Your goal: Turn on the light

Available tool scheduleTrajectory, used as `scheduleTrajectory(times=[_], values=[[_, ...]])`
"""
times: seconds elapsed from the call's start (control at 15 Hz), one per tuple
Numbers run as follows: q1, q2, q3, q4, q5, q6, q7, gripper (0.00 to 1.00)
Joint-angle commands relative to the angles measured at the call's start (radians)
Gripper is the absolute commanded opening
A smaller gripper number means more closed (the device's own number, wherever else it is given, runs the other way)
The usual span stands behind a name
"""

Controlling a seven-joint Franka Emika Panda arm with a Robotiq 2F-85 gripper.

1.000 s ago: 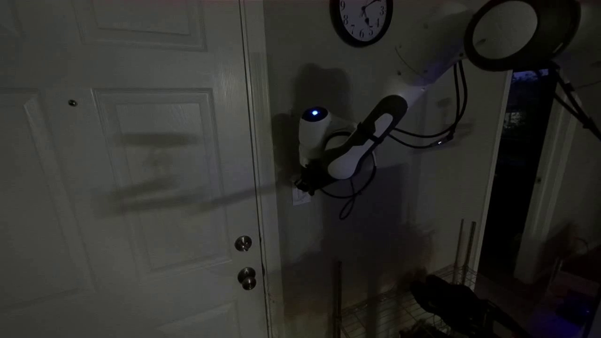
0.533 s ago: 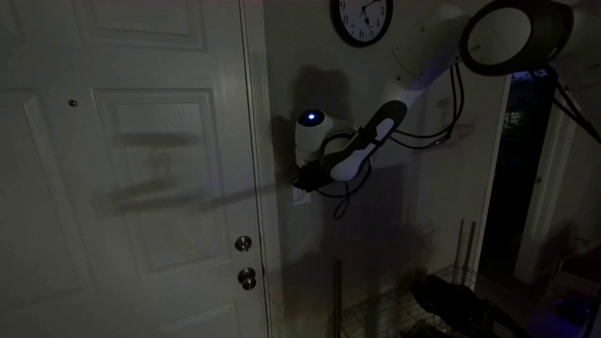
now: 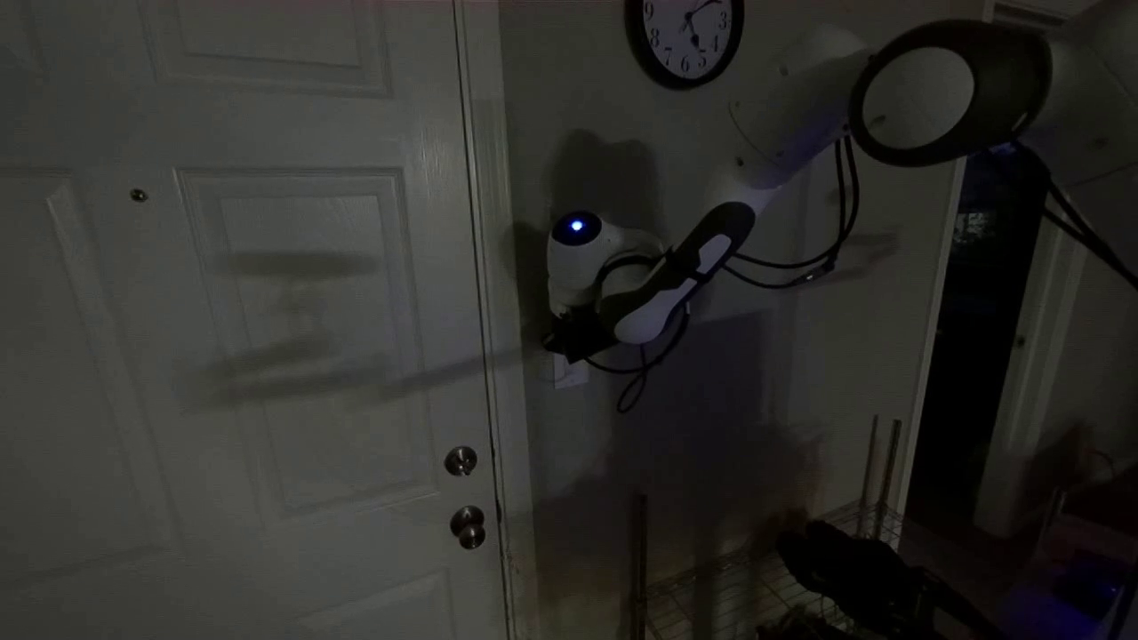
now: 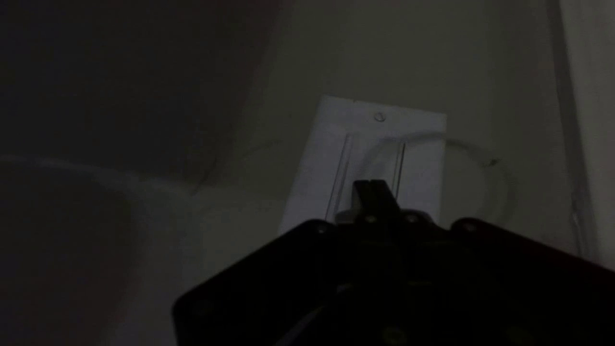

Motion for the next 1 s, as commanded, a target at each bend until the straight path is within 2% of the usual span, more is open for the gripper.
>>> scheduleTrajectory(times=[0.0,0.2,0.4,0.6,0.93], values=[[-0.017,0.030,0.002,0.051,-0.049,-0.031,0.043,0.02],[-0.023,0.028,0.015,0.053,-0.036,-0.060,0.042,0.01],[-0.053,0.003,0.069,0.014,0.015,-0.079,0.005,0.02],[-0.084,-0.026,0.122,-0.044,0.067,-0.080,-0.007,0.01],[-0.091,-0.047,0.150,-0.120,0.141,-0.041,0.009,0.01]])
